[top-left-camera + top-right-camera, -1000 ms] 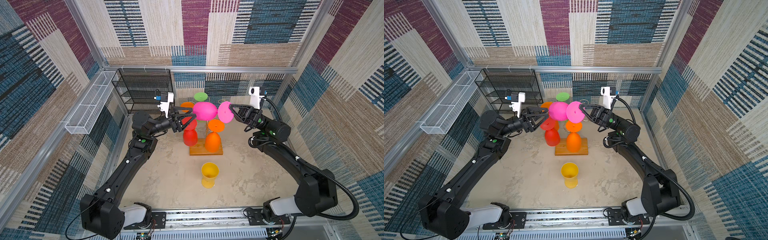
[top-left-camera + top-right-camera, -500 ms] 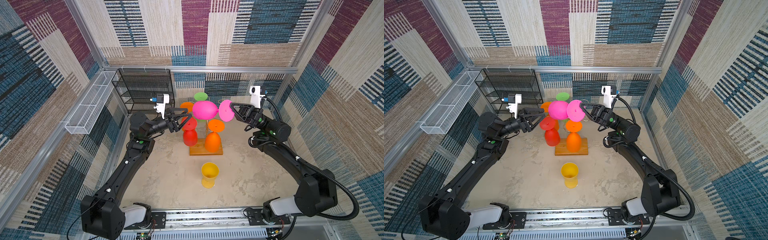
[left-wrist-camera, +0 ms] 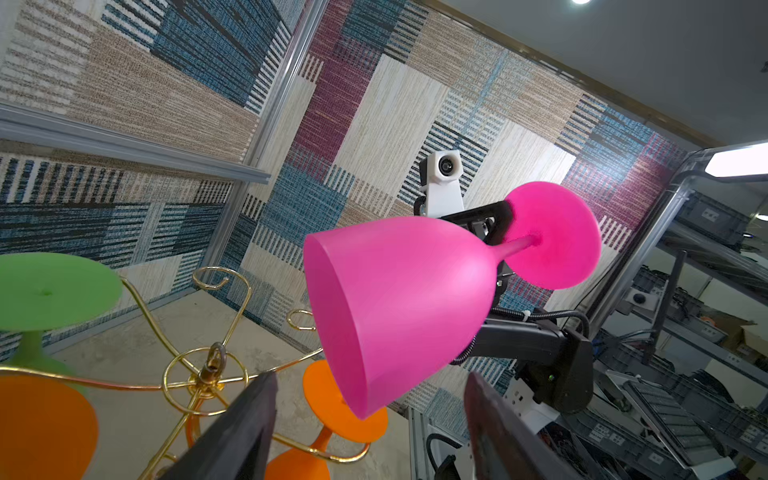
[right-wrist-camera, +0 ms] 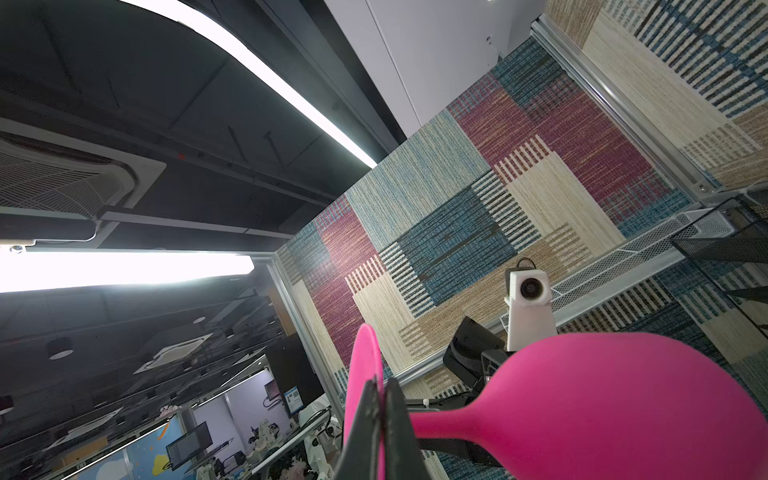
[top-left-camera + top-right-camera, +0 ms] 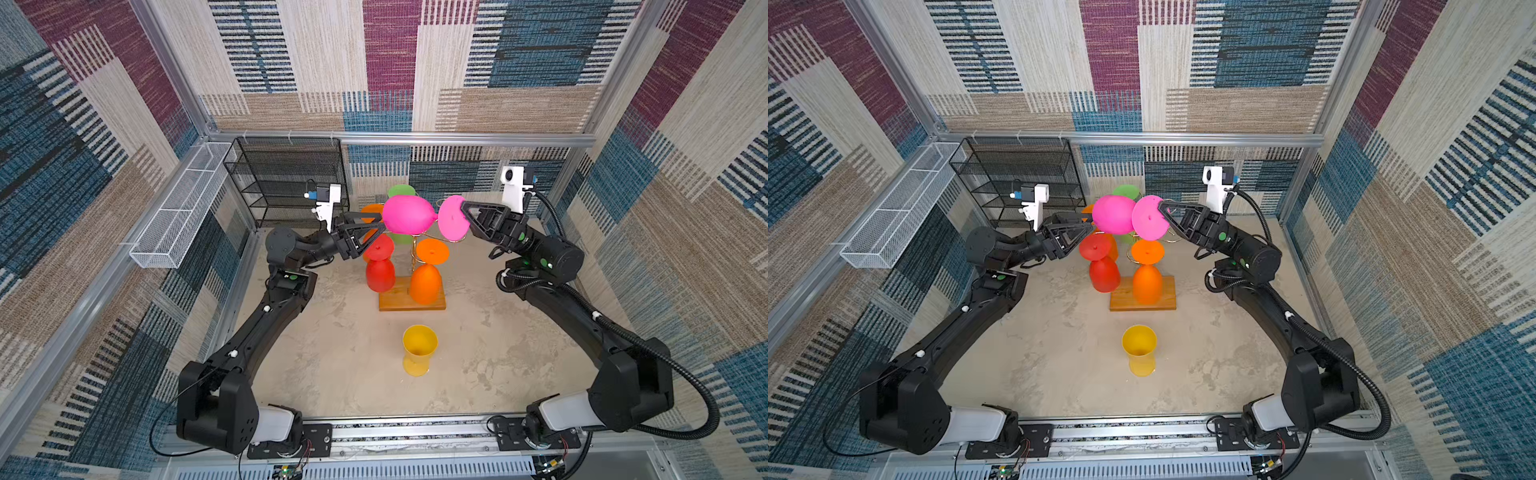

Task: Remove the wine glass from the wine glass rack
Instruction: 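Close the left gripper on the pink glass bowl held by the right gripper, then open the right gripper and draw it back from the pink glass foot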

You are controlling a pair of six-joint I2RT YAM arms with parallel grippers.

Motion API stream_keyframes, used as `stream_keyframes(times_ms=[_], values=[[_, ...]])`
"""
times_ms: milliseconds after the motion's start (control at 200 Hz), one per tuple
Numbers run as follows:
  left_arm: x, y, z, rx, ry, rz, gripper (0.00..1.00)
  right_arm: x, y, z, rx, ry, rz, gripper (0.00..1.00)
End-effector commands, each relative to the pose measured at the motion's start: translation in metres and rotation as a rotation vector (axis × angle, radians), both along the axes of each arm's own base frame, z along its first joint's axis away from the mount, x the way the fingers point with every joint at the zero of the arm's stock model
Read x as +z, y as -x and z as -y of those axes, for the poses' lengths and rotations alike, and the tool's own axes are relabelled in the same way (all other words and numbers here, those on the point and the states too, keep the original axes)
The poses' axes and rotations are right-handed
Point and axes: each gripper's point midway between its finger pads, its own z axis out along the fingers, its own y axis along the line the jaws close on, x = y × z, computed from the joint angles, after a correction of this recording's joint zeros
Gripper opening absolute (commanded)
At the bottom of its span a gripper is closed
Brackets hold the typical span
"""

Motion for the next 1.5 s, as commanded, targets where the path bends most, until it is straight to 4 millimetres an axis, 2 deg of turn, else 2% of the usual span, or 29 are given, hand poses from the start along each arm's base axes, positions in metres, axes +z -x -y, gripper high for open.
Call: stream_keyframes(times_ms=[0, 310, 601, 791, 1052, 1212, 1352, 1497], values=[[0.013, 0.014, 0.000, -0.064, 0.031, 0.042, 0.72, 0.017, 0.071, 0.023, 0.004, -0.141, 0.411, 0.00], [0.012, 0.020, 0.007, -0.125, 0.013, 0.027, 0.62, 0.018, 0.063, 0.017, 0.019, -0.147, 0.402, 0.00], [0.019, 0.025, 0.006, -0.163, 0.051, 0.032, 0.37, 0.015, 0.054, 0.015, 0.017, -0.150, 0.382, 0.00], [0.019, 0.026, 0.006, -0.180, 0.065, 0.031, 0.28, 0.011, 0.047, 0.013, 0.021, -0.147, 0.356, 0.00], [0.026, 0.038, 0.005, -0.194, 0.056, 0.068, 0.16, 0.004, 0.035, 0.009, 0.033, -0.139, 0.308, 0.00], [0.031, 0.046, 0.003, -0.198, 0.053, 0.092, 0.07, 0.000, 0.029, 0.008, 0.033, -0.139, 0.283, 0.13], [0.034, 0.052, 0.002, -0.201, 0.052, 0.104, 0.03, -0.002, 0.023, 0.005, 0.028, -0.126, 0.265, 0.23], [0.038, 0.059, 0.000, -0.209, 0.048, 0.119, 0.00, -0.004, 0.019, 0.003, 0.009, -0.106, 0.247, 0.42]])
